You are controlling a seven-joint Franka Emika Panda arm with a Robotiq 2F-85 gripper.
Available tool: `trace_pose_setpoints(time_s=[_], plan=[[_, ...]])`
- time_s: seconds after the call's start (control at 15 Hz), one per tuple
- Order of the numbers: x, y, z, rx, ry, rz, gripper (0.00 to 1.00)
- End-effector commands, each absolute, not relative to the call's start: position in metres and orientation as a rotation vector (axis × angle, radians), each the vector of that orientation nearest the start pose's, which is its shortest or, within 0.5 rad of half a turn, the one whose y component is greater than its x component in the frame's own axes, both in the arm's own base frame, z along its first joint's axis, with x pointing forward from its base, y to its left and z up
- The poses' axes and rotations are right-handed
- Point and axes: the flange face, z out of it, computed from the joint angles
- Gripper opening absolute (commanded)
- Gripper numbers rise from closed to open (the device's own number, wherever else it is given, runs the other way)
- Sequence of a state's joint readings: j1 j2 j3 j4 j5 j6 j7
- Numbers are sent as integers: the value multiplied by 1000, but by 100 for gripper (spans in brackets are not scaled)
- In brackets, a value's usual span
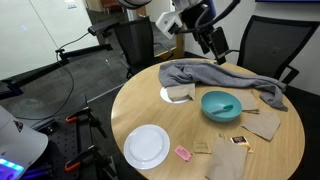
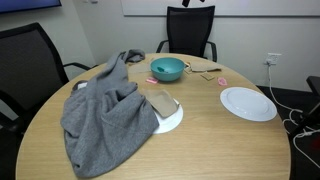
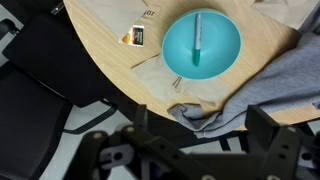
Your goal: Move the marker from the table and put it into the blue bowl
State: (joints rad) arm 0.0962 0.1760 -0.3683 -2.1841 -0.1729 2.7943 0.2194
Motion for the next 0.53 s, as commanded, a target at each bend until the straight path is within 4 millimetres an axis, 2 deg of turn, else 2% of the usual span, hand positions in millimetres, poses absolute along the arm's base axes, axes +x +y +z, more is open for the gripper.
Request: trace_pose_setpoints(time_s=[0.0, 0.07, 0.13, 0.47], plan=[[543, -139, 380, -3192, 456, -667, 100], [539, -138, 383, -3188, 446, -658, 100], [556, -141, 373, -3180, 494, -686, 100], [547, -140, 378, -3177, 476, -679, 100]])
